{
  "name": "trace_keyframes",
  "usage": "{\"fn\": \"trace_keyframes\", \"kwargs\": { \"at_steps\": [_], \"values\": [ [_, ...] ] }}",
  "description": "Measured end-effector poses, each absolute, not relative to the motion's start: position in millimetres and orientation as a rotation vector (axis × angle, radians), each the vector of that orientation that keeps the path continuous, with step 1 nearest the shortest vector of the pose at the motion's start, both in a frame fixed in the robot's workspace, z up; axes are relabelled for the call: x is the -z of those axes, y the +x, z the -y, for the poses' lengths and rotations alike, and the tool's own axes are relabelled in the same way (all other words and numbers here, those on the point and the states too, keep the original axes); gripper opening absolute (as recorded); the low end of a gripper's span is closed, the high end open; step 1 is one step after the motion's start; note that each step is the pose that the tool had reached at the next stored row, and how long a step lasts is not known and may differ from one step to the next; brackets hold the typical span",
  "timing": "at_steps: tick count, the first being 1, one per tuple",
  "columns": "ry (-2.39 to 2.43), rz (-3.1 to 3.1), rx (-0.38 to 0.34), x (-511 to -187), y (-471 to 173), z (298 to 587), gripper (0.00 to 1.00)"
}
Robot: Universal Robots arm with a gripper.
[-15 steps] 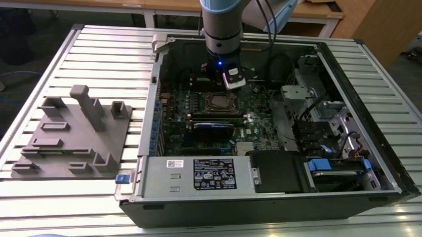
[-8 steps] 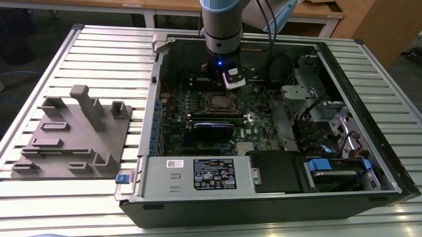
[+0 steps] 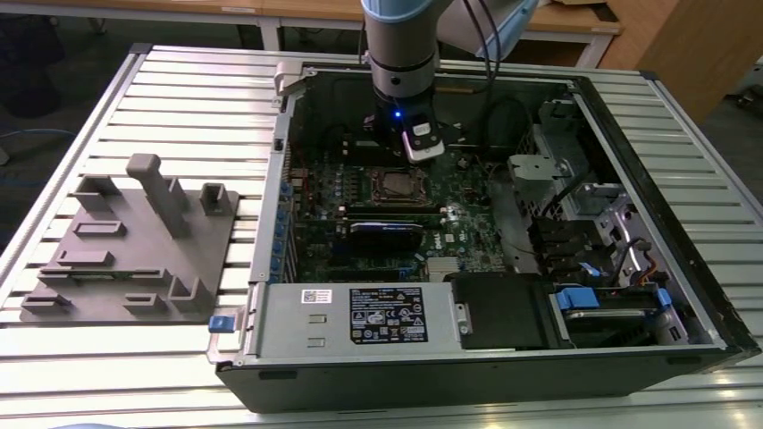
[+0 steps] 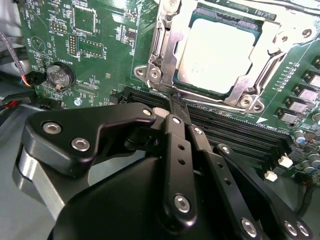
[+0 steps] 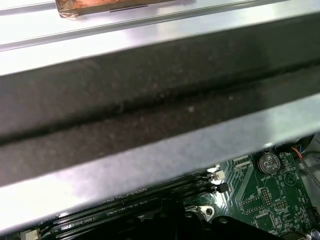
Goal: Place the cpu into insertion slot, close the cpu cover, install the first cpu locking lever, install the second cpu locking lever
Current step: 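Install the first cpu locking lever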
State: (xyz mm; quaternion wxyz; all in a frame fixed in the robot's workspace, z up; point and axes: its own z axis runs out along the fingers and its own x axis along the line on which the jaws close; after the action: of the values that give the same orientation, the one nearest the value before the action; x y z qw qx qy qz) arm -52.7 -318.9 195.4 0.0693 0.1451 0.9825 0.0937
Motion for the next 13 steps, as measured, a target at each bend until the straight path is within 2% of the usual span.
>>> {"fn": "trace_keyframes", "kwargs": {
  "at_steps": [13],
  "values": [
    [0.446,-2.955,-0.281,-199.7,-52.8,313.8,0.1]
  ]
}}
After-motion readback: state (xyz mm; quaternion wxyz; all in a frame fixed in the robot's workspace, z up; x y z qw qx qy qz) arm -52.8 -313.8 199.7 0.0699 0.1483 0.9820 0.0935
